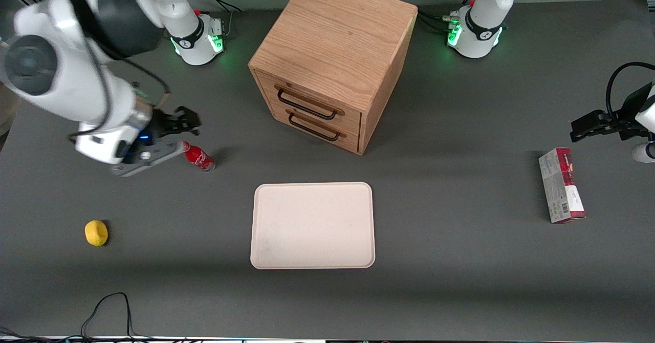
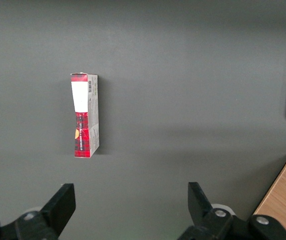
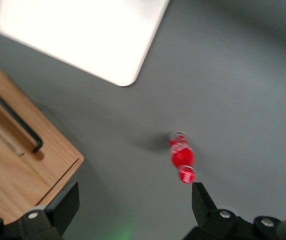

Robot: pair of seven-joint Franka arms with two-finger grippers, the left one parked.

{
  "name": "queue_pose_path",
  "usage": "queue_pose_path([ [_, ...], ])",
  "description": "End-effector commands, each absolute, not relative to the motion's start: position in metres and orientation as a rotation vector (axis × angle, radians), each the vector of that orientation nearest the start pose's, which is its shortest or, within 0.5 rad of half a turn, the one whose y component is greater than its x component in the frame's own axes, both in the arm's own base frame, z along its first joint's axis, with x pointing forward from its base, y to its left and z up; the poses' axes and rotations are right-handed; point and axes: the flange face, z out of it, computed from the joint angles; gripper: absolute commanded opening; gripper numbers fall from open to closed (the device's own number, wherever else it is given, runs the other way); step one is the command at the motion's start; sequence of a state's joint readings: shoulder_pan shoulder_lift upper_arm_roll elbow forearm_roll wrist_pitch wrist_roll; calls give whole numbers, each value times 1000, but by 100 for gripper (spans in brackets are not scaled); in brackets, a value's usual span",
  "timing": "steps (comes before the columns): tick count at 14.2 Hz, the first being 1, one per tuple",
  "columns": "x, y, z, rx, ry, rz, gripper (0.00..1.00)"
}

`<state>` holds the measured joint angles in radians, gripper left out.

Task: Open upper drawer
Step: 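Move the right gripper toward the upper drawer's black handle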

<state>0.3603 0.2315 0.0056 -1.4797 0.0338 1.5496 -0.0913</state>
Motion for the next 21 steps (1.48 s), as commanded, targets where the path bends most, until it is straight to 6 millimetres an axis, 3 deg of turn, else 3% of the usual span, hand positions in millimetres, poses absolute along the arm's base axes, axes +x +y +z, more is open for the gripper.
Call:
queue_pose_path([
  [1,580,274,521,-3006,-819,264,100],
  [3,575,305,512,-2978,-897,278,100],
  [9,570,339,481,-2807,-870,368,100],
  [13,557,380,466,-2725,-1043,379,100],
  [21,552,396,442,-2592,-1150,431,100],
])
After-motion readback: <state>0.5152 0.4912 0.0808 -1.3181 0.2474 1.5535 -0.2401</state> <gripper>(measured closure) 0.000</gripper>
